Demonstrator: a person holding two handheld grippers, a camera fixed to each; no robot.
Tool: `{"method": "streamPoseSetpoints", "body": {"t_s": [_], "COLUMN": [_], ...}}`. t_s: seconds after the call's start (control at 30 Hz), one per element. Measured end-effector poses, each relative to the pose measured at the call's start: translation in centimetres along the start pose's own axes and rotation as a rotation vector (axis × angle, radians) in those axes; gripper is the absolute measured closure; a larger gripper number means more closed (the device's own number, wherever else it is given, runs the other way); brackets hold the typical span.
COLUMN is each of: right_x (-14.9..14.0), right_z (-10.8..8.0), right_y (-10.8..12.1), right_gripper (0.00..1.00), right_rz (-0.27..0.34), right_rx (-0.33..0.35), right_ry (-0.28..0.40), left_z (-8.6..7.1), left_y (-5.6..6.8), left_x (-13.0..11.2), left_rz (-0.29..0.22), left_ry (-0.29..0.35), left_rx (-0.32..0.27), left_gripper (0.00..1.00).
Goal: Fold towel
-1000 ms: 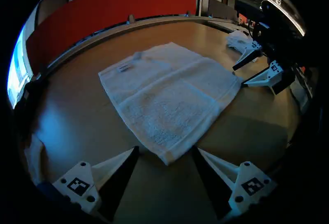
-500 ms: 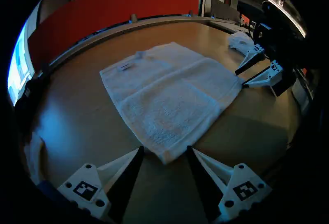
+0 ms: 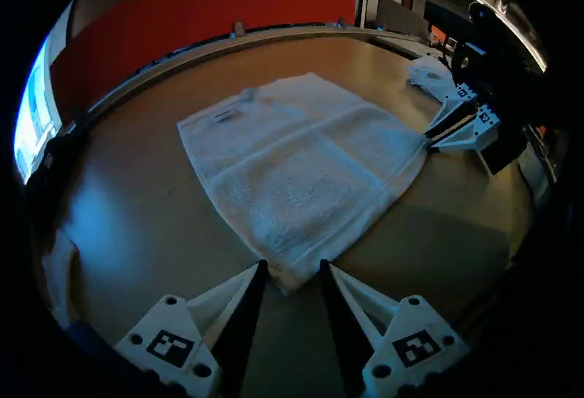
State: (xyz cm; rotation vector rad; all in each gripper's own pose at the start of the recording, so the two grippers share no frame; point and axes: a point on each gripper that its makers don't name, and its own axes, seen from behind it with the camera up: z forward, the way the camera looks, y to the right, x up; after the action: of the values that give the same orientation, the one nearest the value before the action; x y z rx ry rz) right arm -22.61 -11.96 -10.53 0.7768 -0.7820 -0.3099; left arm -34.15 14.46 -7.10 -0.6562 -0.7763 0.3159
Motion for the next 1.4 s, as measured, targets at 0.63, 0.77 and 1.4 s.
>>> {"method": "streamPoseSetpoints", "body": {"t_s": [0.63,0.77,1.4], "right_x": [0.9,0.9,1.2], "right_z": [-0.6,-0.7,-1.0], "right_y": [0.1,0.2,0.0], "right_gripper": [0.81,0.81,0.82], "right_rz": [0.048,0.054,0.037], "right_rx": [-0.014,-0.011,0.004], "right_ry": [0.022,0.022,0.020], "left_z": [-0.3,-0.3,-0.1], "left_y": [0.3,0.4,0.6], "left_x": [0.3,0.2,0.4], "left_rz": [-0.061,-0.057,-0.028], "left_ry": [-0.017,-0.018,-0.038], "left_rx": [-0.003,0.000,-0.012], "left_gripper": [0.80,0.82,0.87]}}
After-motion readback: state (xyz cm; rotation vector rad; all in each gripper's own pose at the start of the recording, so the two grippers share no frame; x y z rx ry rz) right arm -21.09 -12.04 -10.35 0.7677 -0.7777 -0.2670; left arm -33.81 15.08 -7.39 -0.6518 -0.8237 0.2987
